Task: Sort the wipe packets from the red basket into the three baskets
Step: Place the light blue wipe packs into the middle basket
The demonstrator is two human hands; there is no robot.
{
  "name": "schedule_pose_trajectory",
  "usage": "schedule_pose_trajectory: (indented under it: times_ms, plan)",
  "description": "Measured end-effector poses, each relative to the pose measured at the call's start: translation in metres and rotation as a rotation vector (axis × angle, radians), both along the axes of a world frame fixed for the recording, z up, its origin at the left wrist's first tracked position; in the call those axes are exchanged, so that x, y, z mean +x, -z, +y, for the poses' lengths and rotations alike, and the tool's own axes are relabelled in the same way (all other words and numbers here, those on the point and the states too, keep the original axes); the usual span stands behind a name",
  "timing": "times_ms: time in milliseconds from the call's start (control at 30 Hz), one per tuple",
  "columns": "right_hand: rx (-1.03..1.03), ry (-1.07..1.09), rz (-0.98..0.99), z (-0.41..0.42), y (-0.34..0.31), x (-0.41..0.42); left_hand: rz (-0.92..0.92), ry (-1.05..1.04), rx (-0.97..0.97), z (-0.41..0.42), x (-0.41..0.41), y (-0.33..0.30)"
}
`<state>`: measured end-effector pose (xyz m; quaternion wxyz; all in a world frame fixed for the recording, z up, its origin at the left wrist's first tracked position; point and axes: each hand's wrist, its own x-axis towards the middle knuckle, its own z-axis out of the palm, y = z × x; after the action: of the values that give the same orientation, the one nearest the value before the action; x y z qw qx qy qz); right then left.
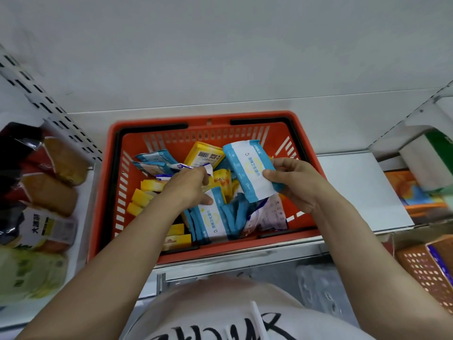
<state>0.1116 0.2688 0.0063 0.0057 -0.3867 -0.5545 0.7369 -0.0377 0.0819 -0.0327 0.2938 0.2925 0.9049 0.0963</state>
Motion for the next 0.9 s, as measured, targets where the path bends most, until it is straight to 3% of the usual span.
schedule_pose_trajectory:
  times_ms: [133,300,633,900]
  plan:
    - [0.017,0.026,-0.001,-0.012,0.004,-0.001,-0.031,0.118,0.108,0.002,0.001,0.001]
    - [0.067,0.076,-0.020,-0.026,0.004,0.000,-0.060,0.234,0.094,0.007,0.002,0.003]
    - [0.057,0.260,0.141,-0.035,-0.019,0.022,-0.419,-0.506,0.774,-0.006,-0.008,-0.023]
    - [0.094,0.397,0.280,-0.037,-0.029,0.083,-0.631,-0.602,0.937,0.010,0.056,-0.043]
